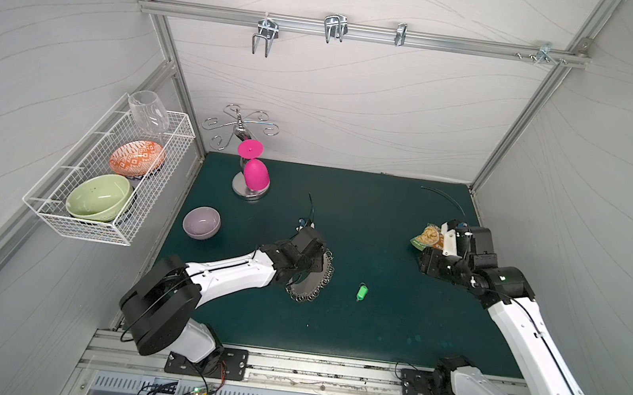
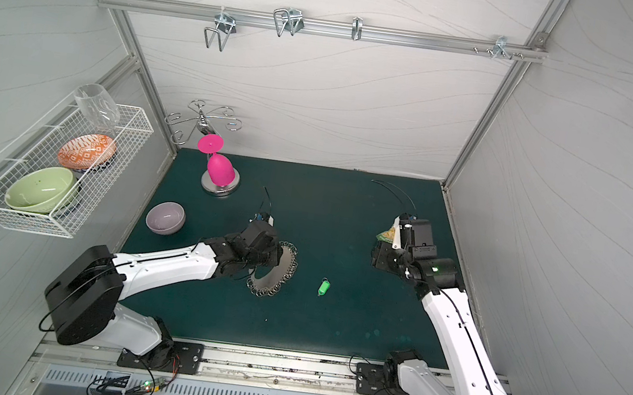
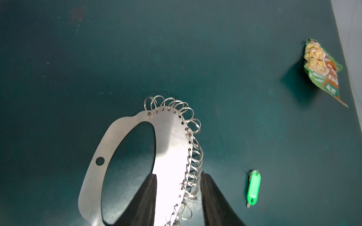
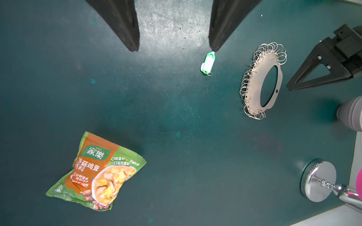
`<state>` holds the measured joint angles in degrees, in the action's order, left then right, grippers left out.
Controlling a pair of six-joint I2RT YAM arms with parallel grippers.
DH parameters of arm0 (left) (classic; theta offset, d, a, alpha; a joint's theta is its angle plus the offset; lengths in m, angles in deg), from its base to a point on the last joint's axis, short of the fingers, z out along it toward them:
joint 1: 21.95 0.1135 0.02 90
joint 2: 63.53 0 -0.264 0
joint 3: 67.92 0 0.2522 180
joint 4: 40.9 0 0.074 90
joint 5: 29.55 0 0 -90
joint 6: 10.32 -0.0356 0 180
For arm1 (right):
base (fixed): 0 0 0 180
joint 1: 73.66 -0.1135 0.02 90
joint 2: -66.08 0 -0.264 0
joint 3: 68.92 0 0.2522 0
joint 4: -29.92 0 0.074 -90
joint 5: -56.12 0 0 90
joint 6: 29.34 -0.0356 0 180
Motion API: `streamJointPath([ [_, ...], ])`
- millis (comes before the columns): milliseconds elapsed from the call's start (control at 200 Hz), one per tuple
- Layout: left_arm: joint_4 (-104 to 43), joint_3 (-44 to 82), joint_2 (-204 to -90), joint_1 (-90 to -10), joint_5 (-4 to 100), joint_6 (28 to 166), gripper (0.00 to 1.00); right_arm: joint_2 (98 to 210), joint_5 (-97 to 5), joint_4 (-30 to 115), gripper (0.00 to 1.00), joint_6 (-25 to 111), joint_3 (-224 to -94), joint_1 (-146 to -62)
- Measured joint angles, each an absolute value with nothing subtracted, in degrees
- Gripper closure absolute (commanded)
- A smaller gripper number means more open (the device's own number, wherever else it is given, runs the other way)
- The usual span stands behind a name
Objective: Attach keys to a key ring
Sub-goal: Pick up the keyring from the center of the board.
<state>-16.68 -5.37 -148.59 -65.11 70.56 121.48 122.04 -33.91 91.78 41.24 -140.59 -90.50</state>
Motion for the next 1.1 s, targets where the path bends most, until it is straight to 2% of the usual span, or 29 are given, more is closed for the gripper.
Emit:
streamJointPath([
  [615, -6.8, 5.2, -159.0, -65.2, 75.4, 121.7, 0.66, 123.1, -38.0, 91.5, 0.44, 40.5, -140.9, -90.4],
  [1095, -3.0, 8.1, -163.6, -65.2, 78.1, 121.3, 0.68, 123.4, -39.0, 91.3, 0.46, 39.3, -140.9, -89.7],
])
